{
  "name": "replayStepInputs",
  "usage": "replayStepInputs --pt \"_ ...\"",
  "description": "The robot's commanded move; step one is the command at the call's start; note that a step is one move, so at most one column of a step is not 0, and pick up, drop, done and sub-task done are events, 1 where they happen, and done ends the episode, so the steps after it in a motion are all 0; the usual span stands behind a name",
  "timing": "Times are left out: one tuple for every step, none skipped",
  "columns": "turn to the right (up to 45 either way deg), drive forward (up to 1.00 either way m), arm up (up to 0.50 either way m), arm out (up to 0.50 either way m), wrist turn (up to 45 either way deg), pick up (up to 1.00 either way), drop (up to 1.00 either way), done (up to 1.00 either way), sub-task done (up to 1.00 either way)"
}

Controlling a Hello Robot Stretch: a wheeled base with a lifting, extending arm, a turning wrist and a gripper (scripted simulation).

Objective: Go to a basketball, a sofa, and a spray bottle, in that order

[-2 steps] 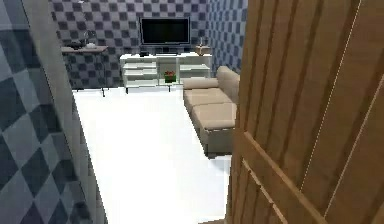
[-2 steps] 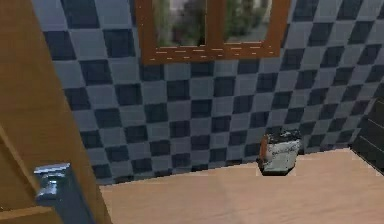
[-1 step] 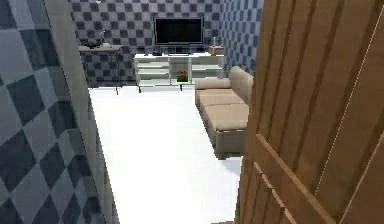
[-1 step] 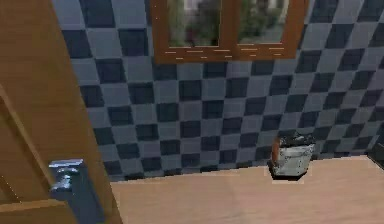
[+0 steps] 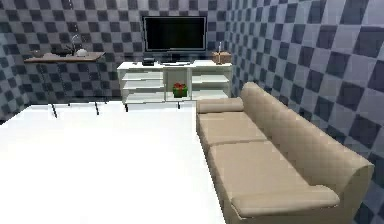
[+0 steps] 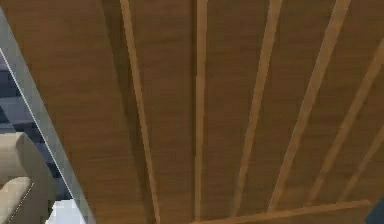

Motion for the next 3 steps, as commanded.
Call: replayStepInputs --pt "15.0 0.0 0.0 0.0 0.0 0.0 0.0 0.0 0.0" --pt "0.0 0.0 0.0 0.0 0.0 0.0 0.0 0.0 1.0" --pt "-21.0 0.0 0.0 0.0 0.0 0.0 0.0 0.0 0.0"
